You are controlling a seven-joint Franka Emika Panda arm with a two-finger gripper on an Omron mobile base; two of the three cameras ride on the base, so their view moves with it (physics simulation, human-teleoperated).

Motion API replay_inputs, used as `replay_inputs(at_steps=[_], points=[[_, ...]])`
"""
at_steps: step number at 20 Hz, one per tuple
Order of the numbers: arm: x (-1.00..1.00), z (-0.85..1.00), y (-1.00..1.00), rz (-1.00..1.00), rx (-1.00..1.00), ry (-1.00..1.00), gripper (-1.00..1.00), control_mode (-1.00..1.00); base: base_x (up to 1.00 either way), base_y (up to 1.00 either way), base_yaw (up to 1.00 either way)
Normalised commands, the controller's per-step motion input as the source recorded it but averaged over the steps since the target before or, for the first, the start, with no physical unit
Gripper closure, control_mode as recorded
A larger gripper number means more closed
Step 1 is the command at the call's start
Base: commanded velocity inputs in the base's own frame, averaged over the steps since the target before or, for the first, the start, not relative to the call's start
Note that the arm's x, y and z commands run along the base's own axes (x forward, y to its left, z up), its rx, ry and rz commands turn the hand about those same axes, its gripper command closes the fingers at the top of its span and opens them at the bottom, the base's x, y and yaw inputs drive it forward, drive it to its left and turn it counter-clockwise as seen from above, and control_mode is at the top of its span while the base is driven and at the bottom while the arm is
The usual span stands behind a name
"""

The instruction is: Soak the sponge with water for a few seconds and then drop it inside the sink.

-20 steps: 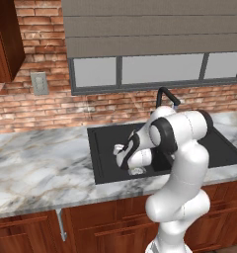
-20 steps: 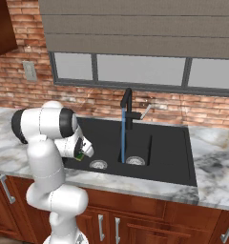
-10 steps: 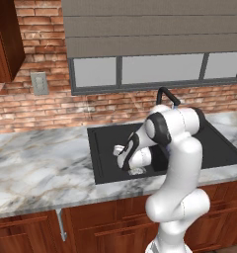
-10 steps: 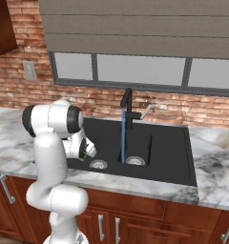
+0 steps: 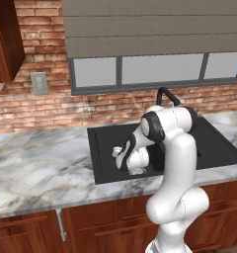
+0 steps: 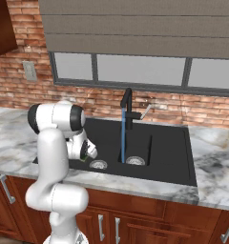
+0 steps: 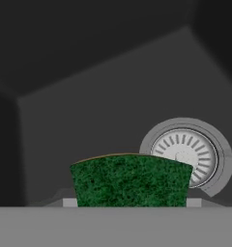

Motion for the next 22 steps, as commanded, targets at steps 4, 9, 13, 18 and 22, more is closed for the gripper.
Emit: replay_inputs(at_steps=[4,9,13,18,22], points=[[0.0,-0.25,0.0,0.0,0.0,0.0,1.0,-1.0,0.0,0.0,0.0],[0.0,-0.09,0.01,0.0,0.0,0.0,1.0,-1.0,0.0,0.0,0.0],[0.0,0.0,0.0,0.0,0.0,0.0,1.0,-1.0,0.0,0.0,0.0],[0.0,0.0,0.0,0.0,0.0,0.0,-1.0,-1.0,0.0,0.0,0.0],[0.0,0.0,0.0,0.0,0.0,0.0,-1.0,-1.0,0.0,0.0,0.0]])
